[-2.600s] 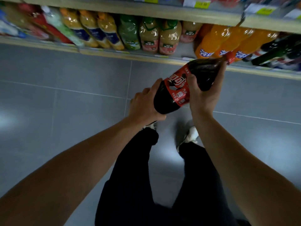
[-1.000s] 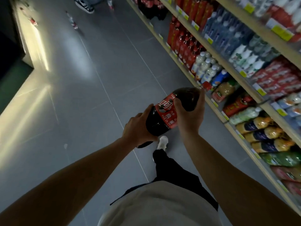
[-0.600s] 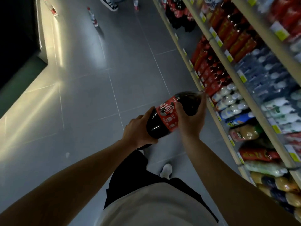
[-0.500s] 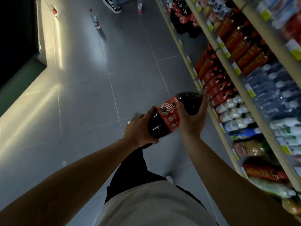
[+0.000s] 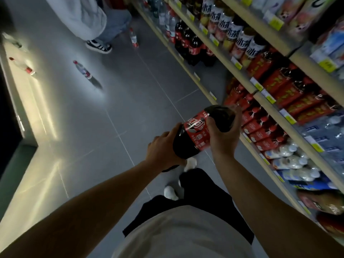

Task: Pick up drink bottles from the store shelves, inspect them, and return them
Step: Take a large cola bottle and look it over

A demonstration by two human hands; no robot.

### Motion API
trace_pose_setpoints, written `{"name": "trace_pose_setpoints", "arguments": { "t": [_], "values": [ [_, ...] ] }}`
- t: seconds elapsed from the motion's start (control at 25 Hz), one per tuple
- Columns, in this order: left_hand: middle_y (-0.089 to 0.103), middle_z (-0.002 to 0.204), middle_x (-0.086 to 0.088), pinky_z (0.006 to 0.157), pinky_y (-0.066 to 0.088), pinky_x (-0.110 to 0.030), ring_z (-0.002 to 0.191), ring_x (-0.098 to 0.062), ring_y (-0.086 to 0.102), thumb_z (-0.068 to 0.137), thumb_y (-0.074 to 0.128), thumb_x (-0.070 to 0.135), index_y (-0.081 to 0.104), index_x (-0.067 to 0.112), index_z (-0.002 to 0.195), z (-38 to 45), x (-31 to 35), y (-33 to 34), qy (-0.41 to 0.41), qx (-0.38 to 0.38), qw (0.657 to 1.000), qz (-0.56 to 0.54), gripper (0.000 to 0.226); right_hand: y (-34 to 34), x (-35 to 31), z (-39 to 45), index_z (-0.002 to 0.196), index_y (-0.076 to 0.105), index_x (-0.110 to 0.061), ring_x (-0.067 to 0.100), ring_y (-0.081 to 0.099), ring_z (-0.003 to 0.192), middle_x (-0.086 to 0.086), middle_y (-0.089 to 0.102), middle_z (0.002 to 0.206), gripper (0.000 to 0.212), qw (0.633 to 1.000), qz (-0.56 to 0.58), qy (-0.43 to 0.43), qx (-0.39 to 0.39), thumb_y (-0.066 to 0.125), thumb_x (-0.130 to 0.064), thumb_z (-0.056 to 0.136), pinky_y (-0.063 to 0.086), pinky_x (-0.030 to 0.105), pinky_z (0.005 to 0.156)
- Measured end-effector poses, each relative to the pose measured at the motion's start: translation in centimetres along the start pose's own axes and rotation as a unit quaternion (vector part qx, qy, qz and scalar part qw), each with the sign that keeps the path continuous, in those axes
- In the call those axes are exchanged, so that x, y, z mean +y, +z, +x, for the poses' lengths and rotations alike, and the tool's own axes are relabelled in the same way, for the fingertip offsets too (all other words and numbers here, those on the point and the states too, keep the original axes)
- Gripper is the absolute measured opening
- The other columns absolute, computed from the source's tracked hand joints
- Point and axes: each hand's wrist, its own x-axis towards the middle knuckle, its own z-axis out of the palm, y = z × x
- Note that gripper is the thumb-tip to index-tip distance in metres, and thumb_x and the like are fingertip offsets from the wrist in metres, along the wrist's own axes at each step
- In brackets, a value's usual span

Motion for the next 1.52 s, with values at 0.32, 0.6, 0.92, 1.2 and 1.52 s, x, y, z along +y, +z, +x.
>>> {"name": "trace_pose_setpoints", "arguments": {
  "t": [0.32, 0.6, 0.92, 1.2, 1.52],
  "values": [
    [0.055, 0.136, 0.001, 0.093, 0.052, -0.054, 0.120, -0.031, 0.056, 0.055, 0.085, 0.052, 0.004, 0.048, 0.150, 26.0, -1.8, -10.3, 0.076, -0.066, 0.992, 0.076, 0.125, 14.3, -2.7, 19.2, 0.153, 0.024, -0.042, 0.020, 0.042, 0.139, -0.005, 0.036, 0.156, 0.099, 0.990, 0.058, 0.071, 0.110, 0.075, -0.056, 0.069, 0.048, 0.048, 0.107],
    [0.056, 0.131, 0.000, 0.091, 0.052, -0.057, 0.115, -0.033, 0.057, 0.051, 0.076, 0.061, 0.005, 0.047, 0.149, 42.7, -0.8, -18.3, 0.159, -0.149, 0.972, 0.093, 0.122, 22.2, -6.7, 31.4, 0.150, 0.021, -0.048, 0.016, 0.040, 0.140, -0.010, 0.035, 0.156, 0.094, 0.966, 0.064, 0.136, 0.209, 0.077, -0.046, 0.074, 0.045, 0.049, 0.109],
    [0.055, 0.133, -0.004, 0.091, 0.051, -0.058, 0.117, -0.037, 0.058, 0.050, 0.084, 0.055, 0.003, 0.045, 0.150, 61.6, -1.3, -22.5, 0.328, -0.252, 0.884, 0.215, 0.129, 33.1, -6.6, 39.4, 0.152, 0.028, -0.042, 0.008, 0.046, 0.135, -0.012, 0.047, 0.148, 0.097, 0.863, 0.140, 0.184, 0.449, 0.077, -0.053, 0.069, 0.046, 0.040, 0.110],
    [0.059, 0.130, -0.007, 0.080, 0.057, -0.052, 0.110, -0.035, 0.062, 0.051, 0.085, 0.049, 0.012, 0.039, 0.152, 73.1, -3.3, -16.6, 0.481, -0.230, 0.814, 0.229, 0.125, 38.4, 1.1, 44.6, 0.150, 0.031, -0.041, 0.011, 0.050, 0.132, -0.011, 0.050, 0.144, 0.089, 0.804, 0.182, 0.143, 0.548, 0.079, -0.037, 0.074, 0.047, 0.045, 0.107],
    [0.060, 0.129, -0.005, 0.083, 0.055, -0.051, 0.108, -0.036, 0.062, 0.051, 0.077, 0.052, 0.012, 0.036, 0.153, 85.3, -6.3, -0.1, 0.573, -0.134, 0.777, 0.224, 0.122, 41.0, 17.9, 53.2, 0.152, 0.029, -0.034, 0.014, 0.045, 0.137, -0.003, 0.040, 0.151, 0.091, 0.763, 0.213, 0.051, 0.608, 0.076, -0.027, 0.074, 0.045, 0.044, 0.110]
  ]
}}
